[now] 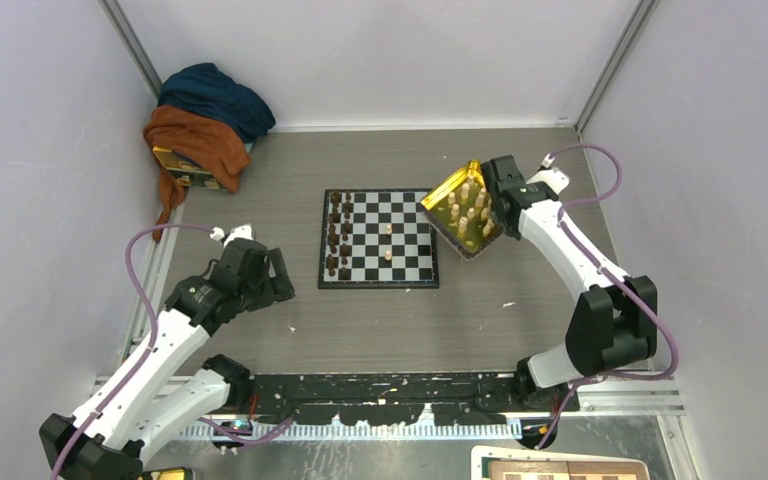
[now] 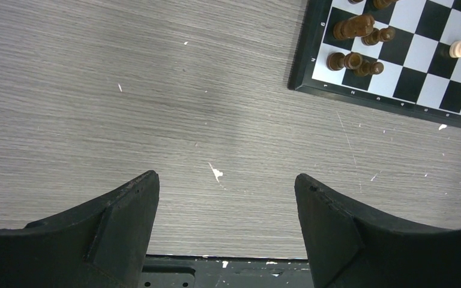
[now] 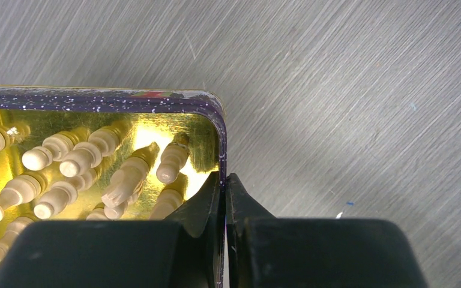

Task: Set up the chess pieces on the board
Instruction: Place the storage box at the center of the board.

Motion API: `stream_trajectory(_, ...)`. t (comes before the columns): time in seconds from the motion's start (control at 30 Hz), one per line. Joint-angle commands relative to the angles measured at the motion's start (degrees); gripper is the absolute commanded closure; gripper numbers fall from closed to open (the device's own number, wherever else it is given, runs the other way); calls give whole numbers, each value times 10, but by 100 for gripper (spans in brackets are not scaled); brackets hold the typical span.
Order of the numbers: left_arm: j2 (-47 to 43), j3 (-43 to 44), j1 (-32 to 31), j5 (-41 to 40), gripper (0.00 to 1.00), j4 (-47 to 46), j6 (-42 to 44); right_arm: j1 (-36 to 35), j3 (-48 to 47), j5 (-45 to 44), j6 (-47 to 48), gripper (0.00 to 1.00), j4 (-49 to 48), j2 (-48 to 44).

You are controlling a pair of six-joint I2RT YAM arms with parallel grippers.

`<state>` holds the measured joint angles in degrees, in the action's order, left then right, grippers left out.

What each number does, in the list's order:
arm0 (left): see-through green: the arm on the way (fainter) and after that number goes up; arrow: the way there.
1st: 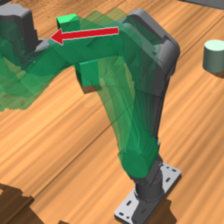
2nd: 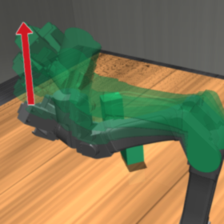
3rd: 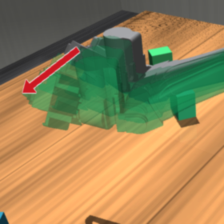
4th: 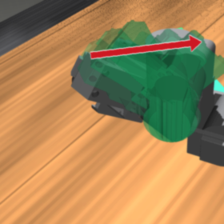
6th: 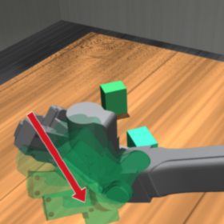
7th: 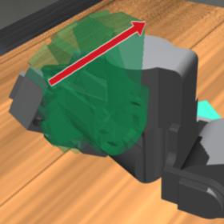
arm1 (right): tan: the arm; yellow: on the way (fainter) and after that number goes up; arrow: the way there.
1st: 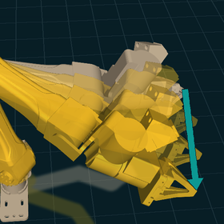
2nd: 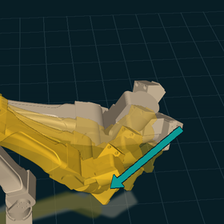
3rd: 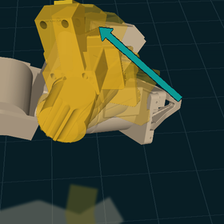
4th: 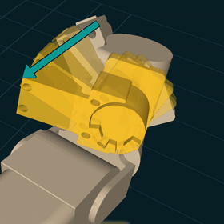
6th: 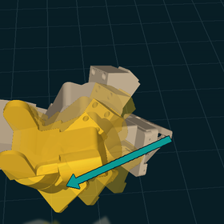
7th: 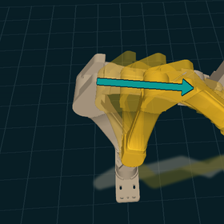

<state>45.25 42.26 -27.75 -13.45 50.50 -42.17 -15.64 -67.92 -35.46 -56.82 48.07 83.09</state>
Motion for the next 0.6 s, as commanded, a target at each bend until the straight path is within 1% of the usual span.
stream_trajectory(0.0,8,25,-2,4,17,-8,20,32,-25,-17,-47,99,-61,17)
stream_trajectory(0.27,32,27,-2,9,16,-28,29,65,-20,-1,-74,99,-95,91)
stream_trajectory(0.57,66,36,-2,9,15,-40,37,71,-49,7,-88,99,-106,159)
